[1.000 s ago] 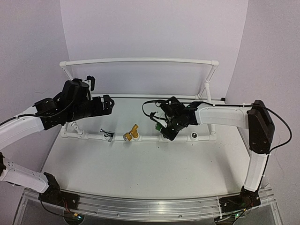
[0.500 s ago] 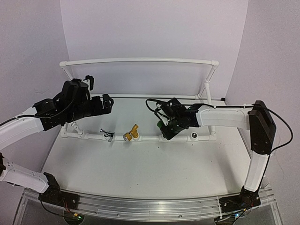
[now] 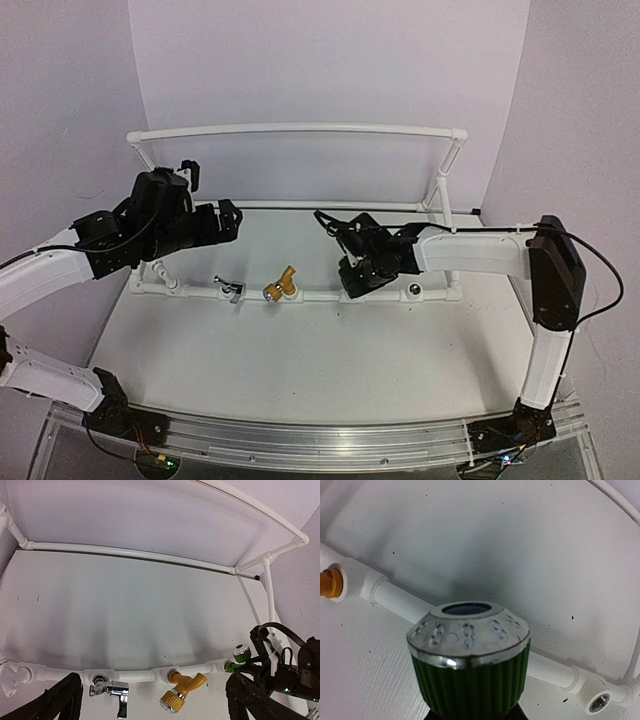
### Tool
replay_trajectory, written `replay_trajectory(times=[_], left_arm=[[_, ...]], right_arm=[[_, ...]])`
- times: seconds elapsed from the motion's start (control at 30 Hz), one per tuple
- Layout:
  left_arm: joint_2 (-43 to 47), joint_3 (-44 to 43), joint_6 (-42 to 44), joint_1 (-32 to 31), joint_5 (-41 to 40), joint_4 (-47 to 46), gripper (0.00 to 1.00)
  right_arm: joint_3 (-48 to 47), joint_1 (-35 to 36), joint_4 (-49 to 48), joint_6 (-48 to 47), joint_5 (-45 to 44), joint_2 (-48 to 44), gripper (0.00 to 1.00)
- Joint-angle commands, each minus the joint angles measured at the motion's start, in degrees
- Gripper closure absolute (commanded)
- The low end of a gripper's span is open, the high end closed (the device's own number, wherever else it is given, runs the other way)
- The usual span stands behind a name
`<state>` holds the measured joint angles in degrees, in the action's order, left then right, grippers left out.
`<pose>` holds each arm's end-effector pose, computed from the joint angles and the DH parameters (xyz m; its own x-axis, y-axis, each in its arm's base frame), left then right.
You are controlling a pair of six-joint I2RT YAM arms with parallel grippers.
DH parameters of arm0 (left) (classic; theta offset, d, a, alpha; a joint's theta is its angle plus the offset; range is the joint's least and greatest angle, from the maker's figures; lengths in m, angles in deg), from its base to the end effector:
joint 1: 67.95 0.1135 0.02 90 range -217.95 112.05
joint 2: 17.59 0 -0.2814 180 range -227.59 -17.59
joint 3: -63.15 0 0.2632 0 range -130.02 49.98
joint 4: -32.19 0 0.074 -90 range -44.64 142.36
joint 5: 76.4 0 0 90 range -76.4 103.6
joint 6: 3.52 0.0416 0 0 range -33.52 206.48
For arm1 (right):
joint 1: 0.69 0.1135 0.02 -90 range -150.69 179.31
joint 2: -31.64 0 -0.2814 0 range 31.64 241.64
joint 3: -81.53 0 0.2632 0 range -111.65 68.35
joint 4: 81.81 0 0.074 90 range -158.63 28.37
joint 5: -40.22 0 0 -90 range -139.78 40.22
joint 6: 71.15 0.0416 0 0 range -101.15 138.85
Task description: Install the water faucets
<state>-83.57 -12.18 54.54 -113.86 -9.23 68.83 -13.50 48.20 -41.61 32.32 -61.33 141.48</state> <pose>0.1960 -0.1791 0.3618 -0.4940 -0.1908 -0.8483 0.1894 0.9286 -0.3192 0.2928 0.3229 0.2169 -0.6782 -0.4301 -0.5959 -0.5190 0.8544 -0.0259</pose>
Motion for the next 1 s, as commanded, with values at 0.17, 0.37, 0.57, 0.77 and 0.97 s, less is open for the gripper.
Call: replay_trajectory(times=[0.17, 0.37, 0.57, 0.77, 0.97], left_arm=[[0.8, 0.6, -1.4, 0.1, -2.0, -2.0, 0.0], [0.5, 0.7, -1.2, 0.1, -2.3, -2.1, 0.0], [-0.2, 0.2, -0.9, 0.1, -2.2, -2.6, 0.0], [-0.1, 0.4, -1.0, 0.1, -2.1, -2.2, 0.0], [-1.2, -1.2, -0.7, 0.1, -0.6, -0.6, 0.0]], right_arm=[[-3.0, 0.1, 10.3, 8.7, 2.2, 3.1, 0.95], [-4.1, 0.1, 10.8, 8.4, 2.4, 3.4, 0.73], [-4.3, 0.1, 10.9, 8.2, 1.4, 2.9, 0.7], [-4.5, 0.1, 10.8, 7.0, 2.7, 1.6, 0.6], [-4.0, 0.0, 9.3, 3.5, 5.6, -2.6, 0.21]])
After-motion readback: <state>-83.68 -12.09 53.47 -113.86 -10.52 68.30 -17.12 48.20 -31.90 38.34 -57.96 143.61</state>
